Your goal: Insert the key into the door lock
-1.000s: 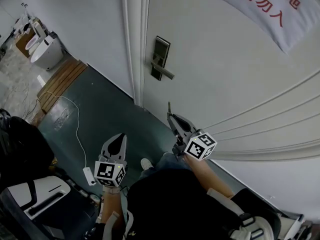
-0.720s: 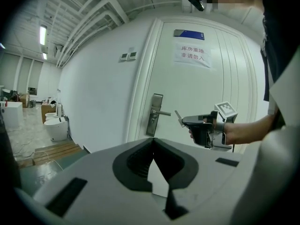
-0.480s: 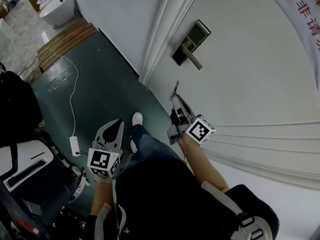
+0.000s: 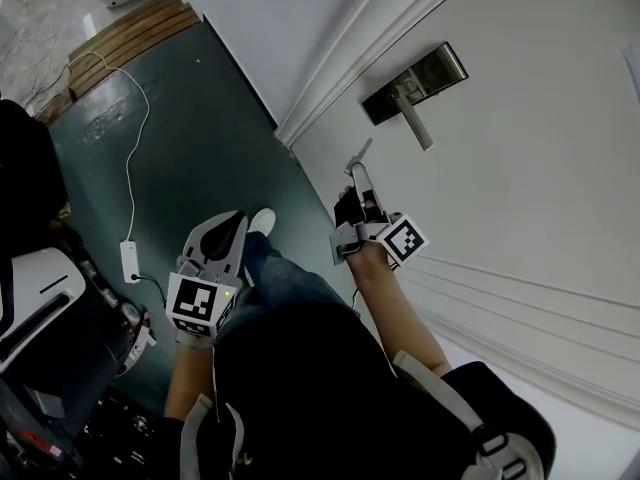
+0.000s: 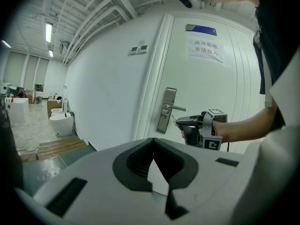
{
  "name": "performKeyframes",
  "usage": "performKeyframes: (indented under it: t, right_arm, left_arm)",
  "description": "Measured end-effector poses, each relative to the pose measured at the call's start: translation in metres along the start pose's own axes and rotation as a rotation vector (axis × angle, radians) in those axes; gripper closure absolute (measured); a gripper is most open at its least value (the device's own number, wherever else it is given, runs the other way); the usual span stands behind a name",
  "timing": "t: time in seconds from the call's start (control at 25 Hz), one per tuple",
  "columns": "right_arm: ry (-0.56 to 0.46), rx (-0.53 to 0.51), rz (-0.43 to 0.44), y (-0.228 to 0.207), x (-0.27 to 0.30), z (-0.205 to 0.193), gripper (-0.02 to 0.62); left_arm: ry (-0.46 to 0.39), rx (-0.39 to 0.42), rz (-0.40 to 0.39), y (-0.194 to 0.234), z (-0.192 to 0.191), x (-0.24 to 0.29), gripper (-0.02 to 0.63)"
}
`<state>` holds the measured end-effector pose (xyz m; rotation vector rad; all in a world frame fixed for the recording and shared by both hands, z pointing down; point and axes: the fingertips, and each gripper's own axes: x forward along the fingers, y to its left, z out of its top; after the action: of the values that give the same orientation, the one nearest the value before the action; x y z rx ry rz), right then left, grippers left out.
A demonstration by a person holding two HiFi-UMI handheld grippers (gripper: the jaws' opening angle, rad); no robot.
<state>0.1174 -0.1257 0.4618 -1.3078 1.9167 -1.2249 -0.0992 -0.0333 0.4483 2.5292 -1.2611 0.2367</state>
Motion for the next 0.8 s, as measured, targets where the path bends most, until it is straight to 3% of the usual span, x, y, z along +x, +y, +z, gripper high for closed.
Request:
performKeyframes:
  t: [0.16,0.36,0.56,0.8]
  right_arm:
    - [-0.051,0.102,-0.002,-0.01,0.02,0.011,0.563]
    - [-0.119,0.157,0.005,-0.022,0.044,0.021,0.563]
    - [-0.181,0.197,0.008,-0.022,0.059,0.023,0.563]
    - [-0.264,0.246,0.021,-0.046,0.076,0.043,0.563]
  left_arm:
    - [0.006,-0.007,-0.022,0.005,-0.001,0.019,0.598]
    - [0.018,0.02,-0.043,0.017,-0.001,0.048,0.598]
    - [0.02,-0.069,-0.043,0.032,0.0,0.057,0.598]
    - [0.053,-0.09,-0.051,0.045,-0.01,0.089,0.598]
